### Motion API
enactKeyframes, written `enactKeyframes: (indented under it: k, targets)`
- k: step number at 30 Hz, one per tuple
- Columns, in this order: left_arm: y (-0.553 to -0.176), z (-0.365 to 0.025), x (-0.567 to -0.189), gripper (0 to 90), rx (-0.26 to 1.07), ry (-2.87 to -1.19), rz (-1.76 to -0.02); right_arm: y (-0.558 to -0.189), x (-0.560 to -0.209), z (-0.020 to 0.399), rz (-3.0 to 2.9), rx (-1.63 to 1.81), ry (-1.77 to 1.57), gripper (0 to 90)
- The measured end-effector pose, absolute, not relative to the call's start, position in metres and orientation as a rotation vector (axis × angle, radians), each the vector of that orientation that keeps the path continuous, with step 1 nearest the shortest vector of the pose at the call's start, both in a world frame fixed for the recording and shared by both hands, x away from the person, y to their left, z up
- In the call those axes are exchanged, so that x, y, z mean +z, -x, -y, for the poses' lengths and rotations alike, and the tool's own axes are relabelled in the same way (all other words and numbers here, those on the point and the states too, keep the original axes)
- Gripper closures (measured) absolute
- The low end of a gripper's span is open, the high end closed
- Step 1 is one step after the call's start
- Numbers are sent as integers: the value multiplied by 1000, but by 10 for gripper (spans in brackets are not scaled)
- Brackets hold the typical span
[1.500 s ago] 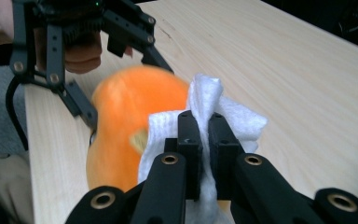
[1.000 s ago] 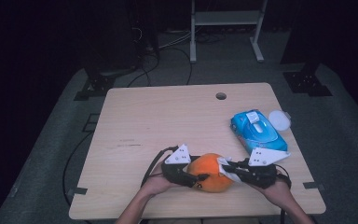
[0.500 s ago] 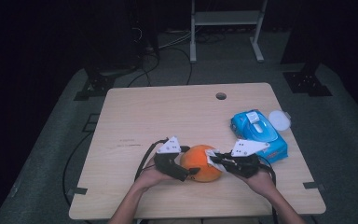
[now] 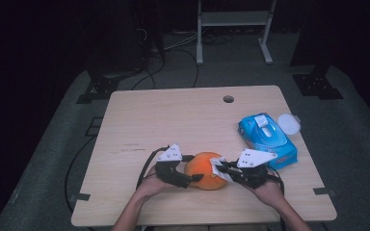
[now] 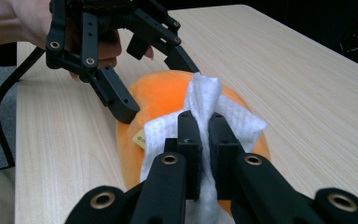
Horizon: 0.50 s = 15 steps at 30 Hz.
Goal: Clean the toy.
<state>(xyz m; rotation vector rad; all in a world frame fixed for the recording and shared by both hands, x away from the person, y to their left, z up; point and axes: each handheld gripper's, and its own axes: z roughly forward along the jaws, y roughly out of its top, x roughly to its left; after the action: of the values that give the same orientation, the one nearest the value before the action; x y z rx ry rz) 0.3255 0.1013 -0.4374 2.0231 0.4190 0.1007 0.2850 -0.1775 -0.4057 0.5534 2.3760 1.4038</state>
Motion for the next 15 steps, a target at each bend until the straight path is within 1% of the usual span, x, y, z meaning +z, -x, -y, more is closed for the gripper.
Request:
enactKeyframes:
  k: [15]
  targets:
    - [-321, -103, -438, 241, 108, -2052, -388, -286, -412, 193, -2375, 1415, -621, 848]
